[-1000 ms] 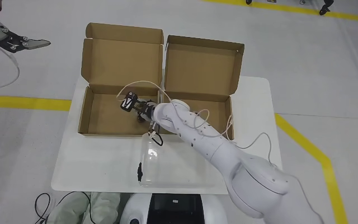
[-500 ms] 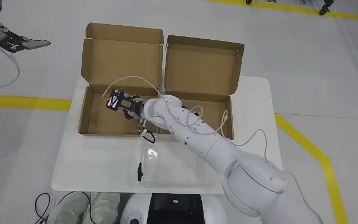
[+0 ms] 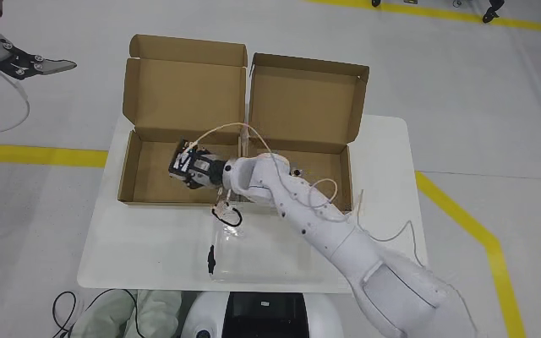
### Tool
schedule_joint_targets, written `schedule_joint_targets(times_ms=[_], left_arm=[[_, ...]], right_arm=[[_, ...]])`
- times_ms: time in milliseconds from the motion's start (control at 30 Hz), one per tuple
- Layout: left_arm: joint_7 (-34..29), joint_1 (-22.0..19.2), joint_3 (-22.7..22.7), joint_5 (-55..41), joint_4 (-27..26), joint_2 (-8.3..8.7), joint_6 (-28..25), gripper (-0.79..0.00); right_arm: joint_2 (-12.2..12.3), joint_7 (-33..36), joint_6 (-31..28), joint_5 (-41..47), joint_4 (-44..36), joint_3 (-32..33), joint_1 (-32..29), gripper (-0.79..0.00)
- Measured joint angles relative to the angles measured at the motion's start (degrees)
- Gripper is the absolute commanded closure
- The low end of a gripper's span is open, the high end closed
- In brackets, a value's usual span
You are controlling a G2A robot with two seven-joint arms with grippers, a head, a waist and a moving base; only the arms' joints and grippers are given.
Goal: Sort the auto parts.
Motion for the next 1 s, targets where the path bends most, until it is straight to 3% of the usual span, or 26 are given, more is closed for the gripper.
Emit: schedule_joint_targets(times_ms=[100, 167, 200, 267, 533, 1000], left_arm=[[0.0, 0.0, 0.0, 0.0, 0.0, 0.00, 0.0, -0.785], [0.0, 0.0, 0.0, 0.0, 0.0, 0.00, 0.0, -0.785], [0.0, 0.0, 0.0, 0.0, 0.0, 0.00, 0.0, -0.785], [0.0, 0.0, 0.0, 0.0, 0.0, 0.00, 0.0, -0.785], [0.0, 0.0, 0.0, 0.0, 0.0, 0.00, 0.0, -0.785], [0.0, 0.0, 0.0, 0.0, 0.0, 0.00, 0.0, -0.785]], right_arm=[[3.4, 0.9, -0.6, -3.9, -8.0, 4.9, -6.1, -0.462], [5.2, 2.1, -1.2, -5.8, -13.4, 8.2, -10.1, -0.539], [6.3, 2.9, -1.8, -6.9, -17.1, 10.3, -12.8, -0.591], [7.7, 4.2, -2.8, -8.2, -22.2, 13.1, -16.6, -0.785], [10.8, 5.5, -3.2, -12.1, -34.6, 20.3, -26.8, -0.785], [15.1, -2.7, 0.4, -19.3, -52.4, 34.3, -45.7, -0.785]])
